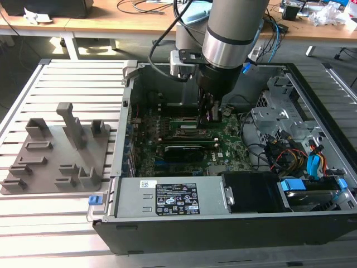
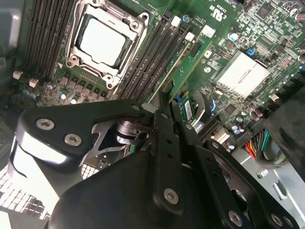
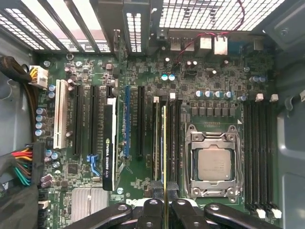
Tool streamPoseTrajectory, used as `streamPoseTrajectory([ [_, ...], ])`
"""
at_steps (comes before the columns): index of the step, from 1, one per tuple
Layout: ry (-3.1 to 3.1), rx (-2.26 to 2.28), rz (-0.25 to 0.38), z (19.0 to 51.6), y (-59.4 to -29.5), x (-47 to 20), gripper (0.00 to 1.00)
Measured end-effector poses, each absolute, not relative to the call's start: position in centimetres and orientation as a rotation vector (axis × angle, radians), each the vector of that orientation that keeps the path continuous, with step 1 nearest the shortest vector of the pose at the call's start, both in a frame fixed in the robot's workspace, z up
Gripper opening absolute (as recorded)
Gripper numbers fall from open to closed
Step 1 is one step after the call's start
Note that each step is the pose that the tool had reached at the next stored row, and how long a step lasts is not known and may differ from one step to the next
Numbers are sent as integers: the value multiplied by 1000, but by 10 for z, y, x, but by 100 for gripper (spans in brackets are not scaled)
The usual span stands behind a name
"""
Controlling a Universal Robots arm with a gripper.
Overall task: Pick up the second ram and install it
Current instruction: 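Insert the second ram into the second slot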
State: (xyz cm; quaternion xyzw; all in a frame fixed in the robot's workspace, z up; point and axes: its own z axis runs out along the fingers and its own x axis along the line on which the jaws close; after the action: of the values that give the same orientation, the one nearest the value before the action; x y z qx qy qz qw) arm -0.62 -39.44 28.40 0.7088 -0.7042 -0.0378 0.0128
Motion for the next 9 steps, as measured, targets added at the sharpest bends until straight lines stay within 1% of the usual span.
streamPoseTrajectory([
  [9, -2195, 2209, -118, 267, -394, -6, 14],
])
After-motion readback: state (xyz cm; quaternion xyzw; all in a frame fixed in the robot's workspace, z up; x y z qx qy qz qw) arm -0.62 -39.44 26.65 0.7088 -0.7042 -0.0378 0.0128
